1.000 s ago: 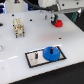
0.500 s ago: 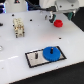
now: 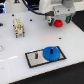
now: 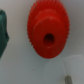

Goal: Insert the blue gear onto the right peg, followed by the red gear

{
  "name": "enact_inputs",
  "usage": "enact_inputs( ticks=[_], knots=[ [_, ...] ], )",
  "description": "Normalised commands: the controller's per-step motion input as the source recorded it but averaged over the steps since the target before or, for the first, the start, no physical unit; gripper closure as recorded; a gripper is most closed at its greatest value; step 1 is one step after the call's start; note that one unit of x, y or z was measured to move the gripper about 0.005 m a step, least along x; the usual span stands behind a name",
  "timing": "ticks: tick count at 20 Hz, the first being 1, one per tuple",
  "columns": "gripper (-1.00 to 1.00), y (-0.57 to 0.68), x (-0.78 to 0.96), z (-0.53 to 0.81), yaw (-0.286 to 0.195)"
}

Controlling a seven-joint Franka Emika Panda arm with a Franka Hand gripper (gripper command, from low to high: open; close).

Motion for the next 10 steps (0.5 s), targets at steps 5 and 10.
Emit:
enact_inputs(
  ticks=[5,10],
  knots=[
    [1.0,0.12,-0.27,-0.01,0.0],
    [1.0,-0.04,-0.02,-0.11,0.0]
  ],
)
